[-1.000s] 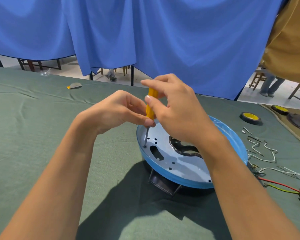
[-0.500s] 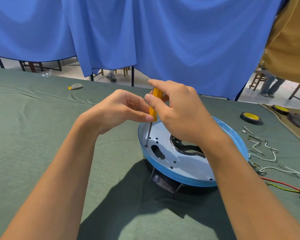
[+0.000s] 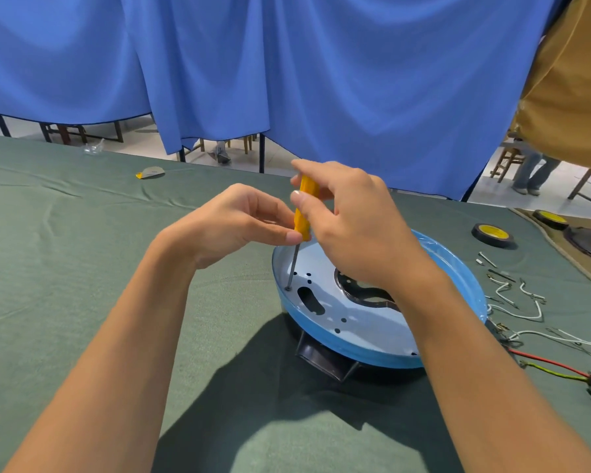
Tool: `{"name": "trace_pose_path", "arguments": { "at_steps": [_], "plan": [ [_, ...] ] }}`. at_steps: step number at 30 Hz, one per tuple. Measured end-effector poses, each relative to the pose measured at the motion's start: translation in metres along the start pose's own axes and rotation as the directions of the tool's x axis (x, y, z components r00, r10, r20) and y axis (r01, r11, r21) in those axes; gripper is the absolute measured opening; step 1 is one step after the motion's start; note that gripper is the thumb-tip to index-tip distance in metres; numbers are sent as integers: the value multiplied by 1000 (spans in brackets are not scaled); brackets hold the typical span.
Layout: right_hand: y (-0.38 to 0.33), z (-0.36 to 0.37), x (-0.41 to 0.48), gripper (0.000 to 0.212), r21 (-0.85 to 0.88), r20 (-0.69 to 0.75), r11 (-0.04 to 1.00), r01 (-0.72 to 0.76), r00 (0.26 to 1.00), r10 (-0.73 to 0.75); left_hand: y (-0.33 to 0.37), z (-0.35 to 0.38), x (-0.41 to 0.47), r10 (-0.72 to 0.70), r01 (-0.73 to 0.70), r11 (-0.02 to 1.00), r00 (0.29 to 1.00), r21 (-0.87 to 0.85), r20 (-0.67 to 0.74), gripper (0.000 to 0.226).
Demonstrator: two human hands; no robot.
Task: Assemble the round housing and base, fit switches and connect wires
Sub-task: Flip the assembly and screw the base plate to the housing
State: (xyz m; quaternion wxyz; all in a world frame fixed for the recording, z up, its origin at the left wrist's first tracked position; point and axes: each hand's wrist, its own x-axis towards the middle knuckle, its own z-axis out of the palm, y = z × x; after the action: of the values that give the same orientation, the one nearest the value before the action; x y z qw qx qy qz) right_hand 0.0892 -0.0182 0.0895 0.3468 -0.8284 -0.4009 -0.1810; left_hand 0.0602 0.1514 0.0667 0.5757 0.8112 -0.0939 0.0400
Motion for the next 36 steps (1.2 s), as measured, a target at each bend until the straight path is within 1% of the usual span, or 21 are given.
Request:
{"name": "trace_pose_path", "arguments": {
  "at_steps": [1,3,6,8,10,12,13,14,16,19,20,22,23,25,27,29,32,34,36],
  "plan": [
    [0,-1,0,36,24,-2,1000,1,1000,-1,0,-2,-1,-9,9,1000,999,6,36,22],
    [1,1,-1,32,7,-69,1000,20,997,-20,0,-3,-3,-27,24,999,996,30,82,20],
    [1,7,-3,24,-103,-186,994,18,982,-37,2,-2,-3,-22,21,999,999,28,40,20],
    [1,10,-3,26,-168,-219,986,7,975,-44,3,2,-1,-2,2,1000,1000,29,3,21],
    [-1,9,-2,33,-161,-167,987,4,985,-32,2,3,-1,5,-4,1000,1000,22,-18,26],
    [-2,7,-2,40,-62,-52,998,2,999,-5,1,0,-2,-2,2,1000,1000,22,-21,30],
    [-2,6,-2,42,-12,-7,1000,-7,1000,7,0,-2,-3,-7,8,1000,1000,19,-11,28],
    [-3,5,-2,42,14,8,1000,-10,1000,10,0,-4,-4,-15,15,1000,1000,17,2,25],
    [-2,5,-2,40,-10,-39,1000,2,999,-3,0,-5,-5,-21,21,1000,999,19,32,22],
    [-1,7,-3,30,-130,-146,991,-12,989,-8,2,-1,-3,-12,9,999,998,46,63,15],
    [-1,8,-3,29,-166,-165,986,-23,986,-5,2,1,-2,-13,10,998,999,55,48,19],
    [0,7,-3,33,-186,-149,982,-28,989,0,1,3,-1,-15,14,998,1000,63,3,35],
    [0,5,-2,37,-158,-104,987,-19,995,2,0,2,-1,-16,16,998,1000,60,-11,36],
    [-1,3,-2,42,-63,7,998,-10,1000,11,0,0,-2,-18,19,998,1000,60,-18,29],
    [-2,2,-2,44,-10,40,1000,-11,999,11,-1,-4,-4,-22,23,998,1000,62,-9,23],
    [-3,5,-2,41,-20,-10,1000,-3,1000,3,-3,-7,-6,-27,26,998,999,56,22,22],
    [-3,9,-5,33,-94,-115,996,0,993,-11,-3,-8,-8,-11,8,999,997,32,79,21],
    [-4,11,-6,34,-141,-154,990,-18,988,-4,-2,-6,-7,12,-14,999,998,34,63,16],
    [-5,11,-6,39,-158,-138,987,-19,990,-4,-2,-3,-4,37,-38,999,999,39,21,12]
  ]
}}
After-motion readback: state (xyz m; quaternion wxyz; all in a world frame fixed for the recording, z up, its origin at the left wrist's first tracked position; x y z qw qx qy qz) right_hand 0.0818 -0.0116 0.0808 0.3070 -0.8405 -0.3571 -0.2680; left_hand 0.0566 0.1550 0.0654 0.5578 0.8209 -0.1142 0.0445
